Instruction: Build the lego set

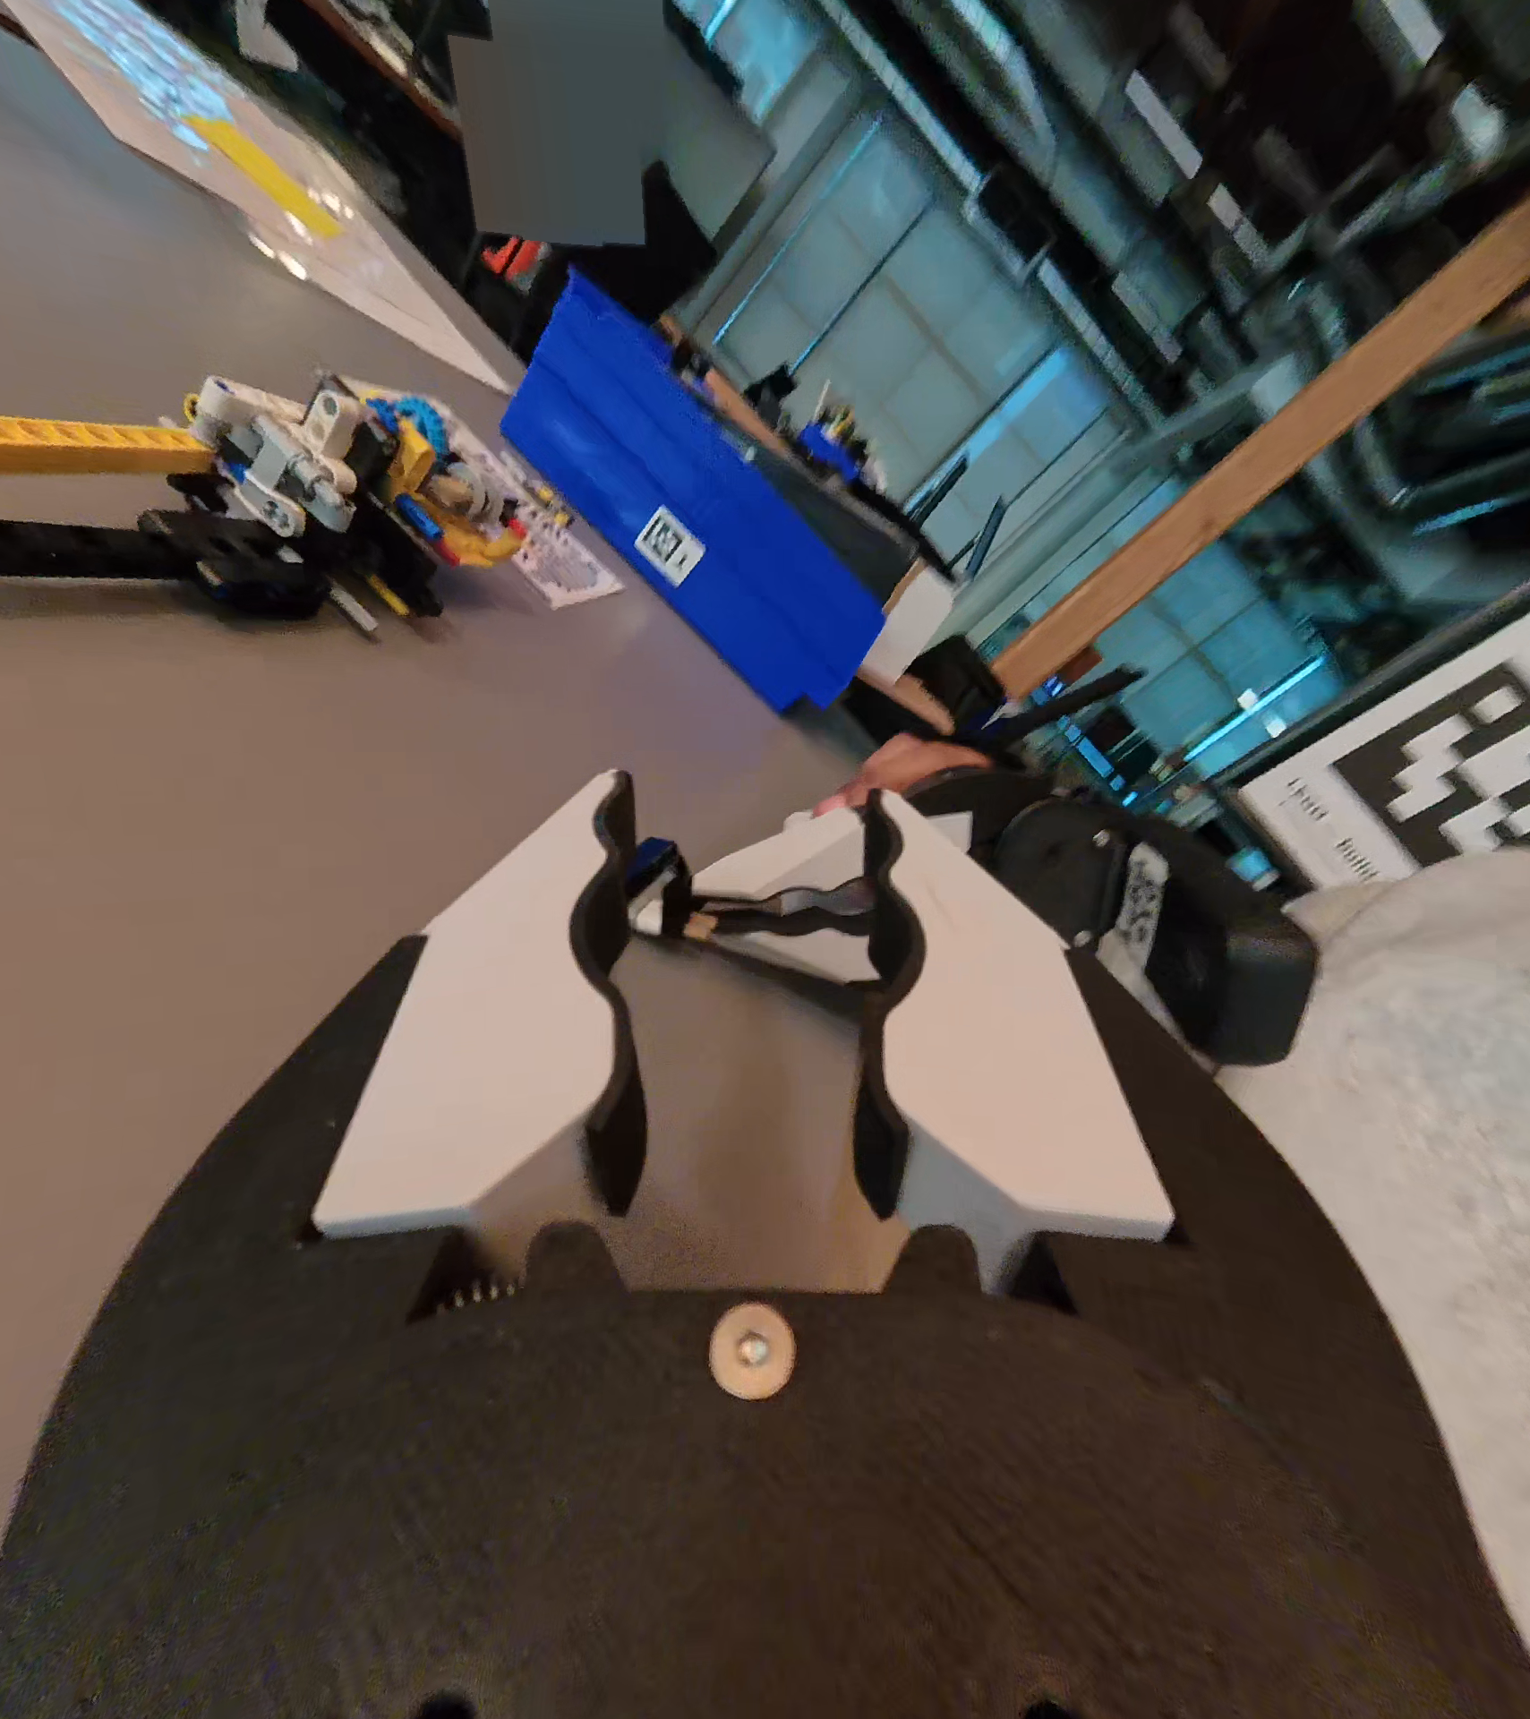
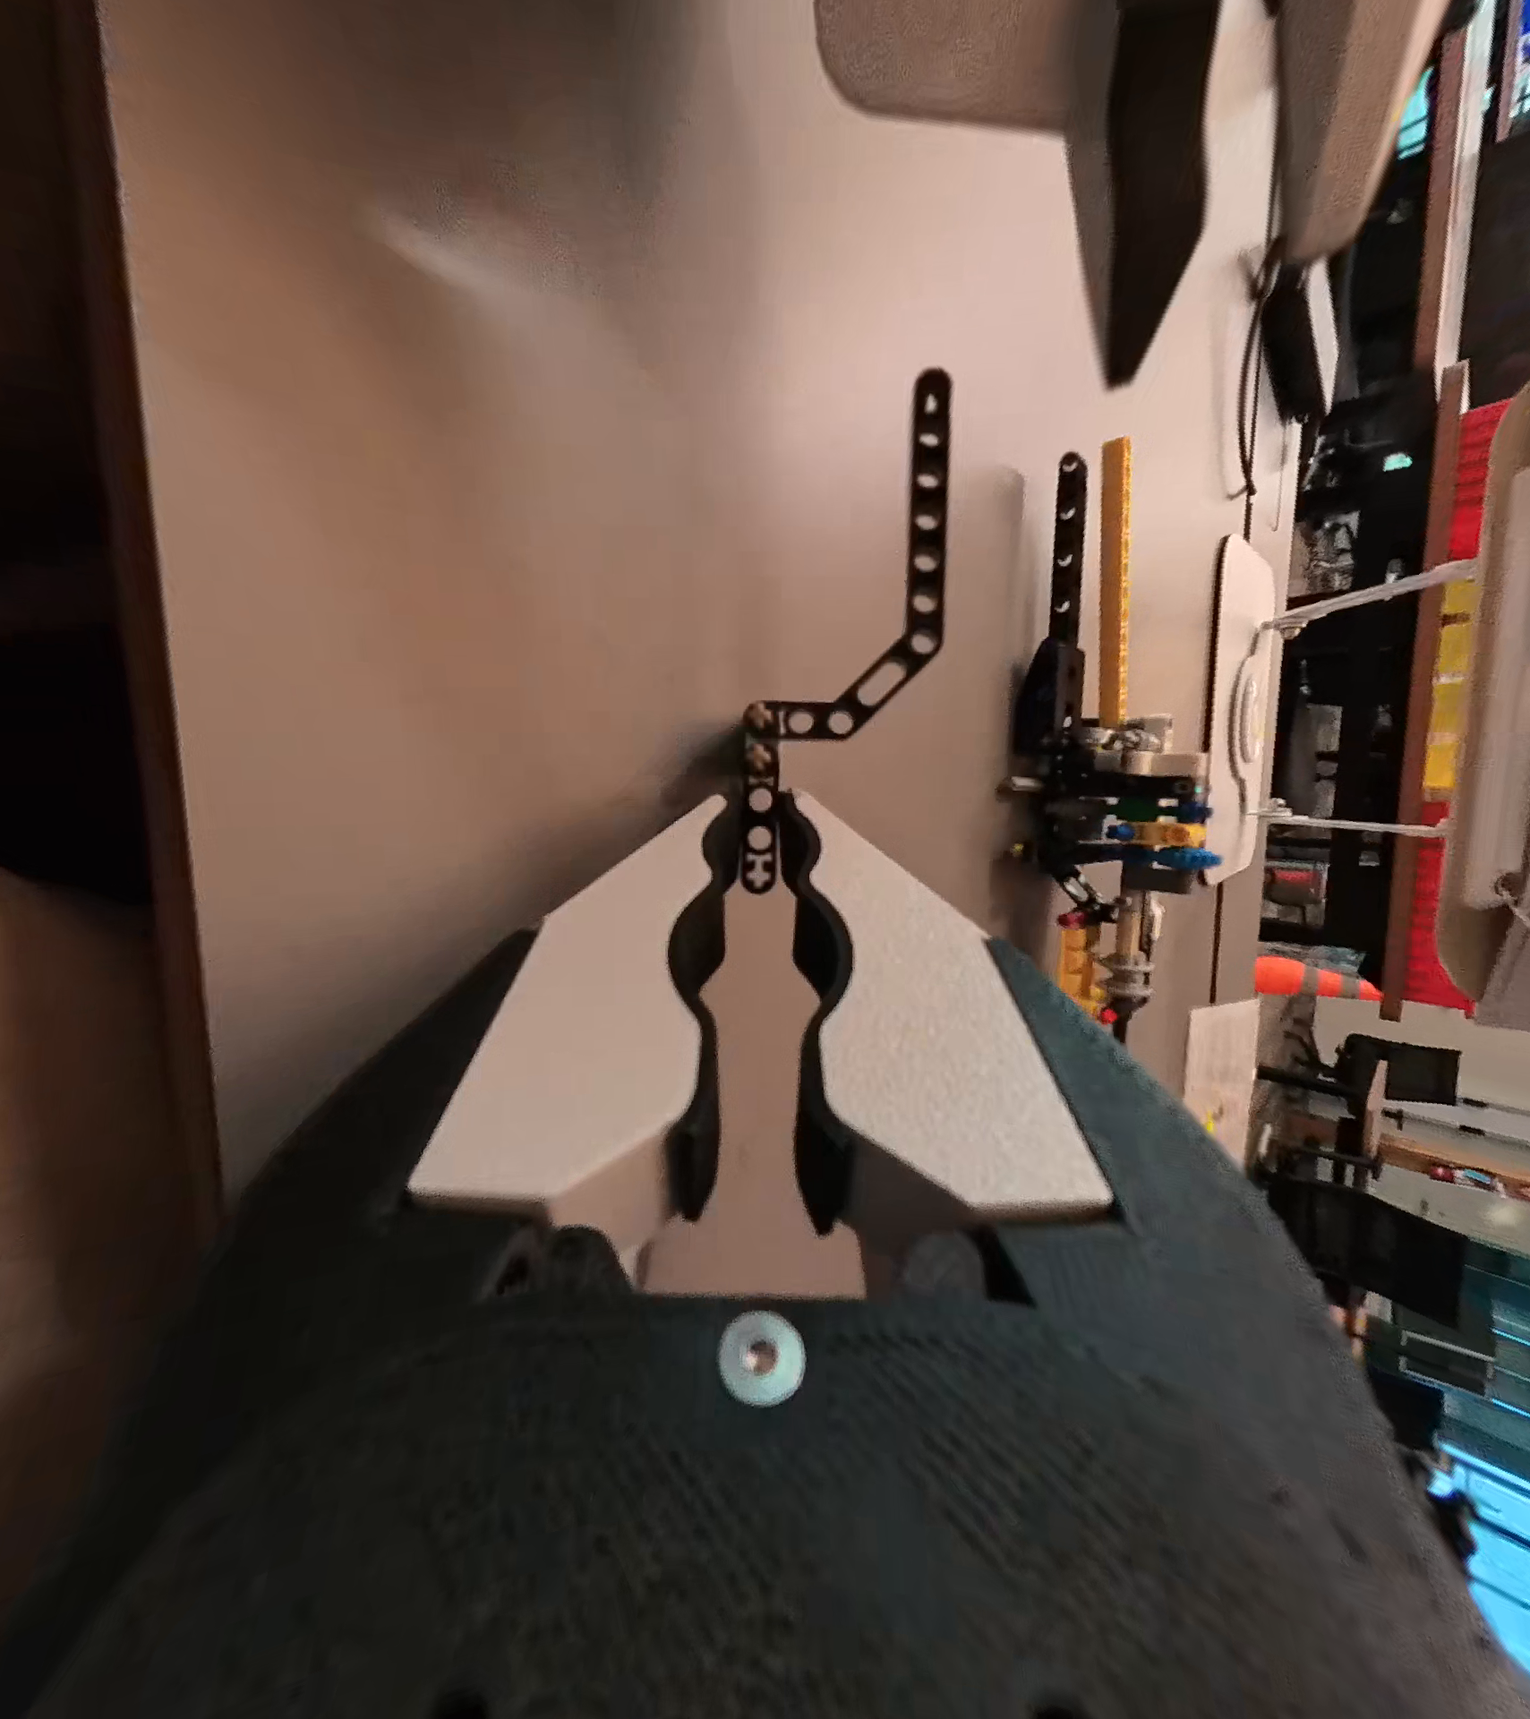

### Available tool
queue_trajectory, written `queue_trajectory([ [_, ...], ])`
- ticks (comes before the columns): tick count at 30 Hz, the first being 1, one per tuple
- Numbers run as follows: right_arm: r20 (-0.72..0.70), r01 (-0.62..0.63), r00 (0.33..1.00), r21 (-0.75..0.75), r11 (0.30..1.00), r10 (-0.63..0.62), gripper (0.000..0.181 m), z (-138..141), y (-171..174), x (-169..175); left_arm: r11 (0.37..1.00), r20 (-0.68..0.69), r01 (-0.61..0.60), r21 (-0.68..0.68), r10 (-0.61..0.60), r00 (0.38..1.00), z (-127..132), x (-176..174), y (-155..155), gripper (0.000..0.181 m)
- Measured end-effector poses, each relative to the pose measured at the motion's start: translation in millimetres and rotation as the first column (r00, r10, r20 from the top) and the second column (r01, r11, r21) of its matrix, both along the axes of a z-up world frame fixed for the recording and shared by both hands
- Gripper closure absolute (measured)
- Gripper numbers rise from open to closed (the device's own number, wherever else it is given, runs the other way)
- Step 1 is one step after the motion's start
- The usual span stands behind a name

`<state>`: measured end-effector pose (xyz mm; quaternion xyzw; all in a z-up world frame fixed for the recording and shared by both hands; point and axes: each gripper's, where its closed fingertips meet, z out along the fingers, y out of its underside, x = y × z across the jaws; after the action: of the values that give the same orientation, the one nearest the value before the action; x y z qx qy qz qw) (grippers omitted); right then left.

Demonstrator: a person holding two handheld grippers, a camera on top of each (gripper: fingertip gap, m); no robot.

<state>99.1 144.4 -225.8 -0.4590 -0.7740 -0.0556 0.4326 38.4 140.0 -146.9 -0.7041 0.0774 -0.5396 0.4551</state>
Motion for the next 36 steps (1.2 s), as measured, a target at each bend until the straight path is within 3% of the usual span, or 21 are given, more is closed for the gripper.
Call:
queue_trajectory([
  [1,-0.003,-0.007,1.0,0.004,1.0,0.007,0.175,0.0,-1.3,-1.4,1.0,-0.061,0.009,-0.005,-0.009,0.998,-6.5,2.7,-0.2,0.13],
  [3,-0.007,-0.016,1.0,0.009,1.0,0.016,0.175,-0.6,-3.1,-3.2,1.0,-0.186,-0.001,-0.015,-0.002,0.983,-19.6,5.7,1.6,0.128],
  [10,-0.015,-0.06,0.998,0.084,0.995,0.062,0.174,-3.3,-5.2,-3.5,0.998,-0.377,0.035,-0.052,-0.052,0.925,-40.4,20.8,-0.1,0.13],
  [15,-0.044,-0.063,0.997,0.063,0.996,0.066,0.174,-3.1,-4.9,-3.2,0.993,-0.474,0.082,-0.079,-0.11,0.874,-53.2,30.8,-5.8,0.155],
  [20,-0.109,-0.055,0.993,0.002,0.998,0.055,0.17,-1.5,-4.6,-2.3,0.992,-0.472,0.096,-0.076,-0.121,0.874,-52.7,32.2,-7.4,0.17],
  [30,-0.299,-0.124,0.954,-0.355,0.926,0.013,0.138,6.6,-15.7,0.1,0.99,-0.422,0.108,-0.092,-0.137,0.896,-50.1,32.5,-8.4,0.163],
  [36,-0.396,-0.154,0.918,-0.435,0.887,-0.035,0.137,23.2,-10.8,1.0,0.994,-0.372,0.097,-0.054,-0.11,0.922,-40.6,28.5,-8.3,0.154],
])
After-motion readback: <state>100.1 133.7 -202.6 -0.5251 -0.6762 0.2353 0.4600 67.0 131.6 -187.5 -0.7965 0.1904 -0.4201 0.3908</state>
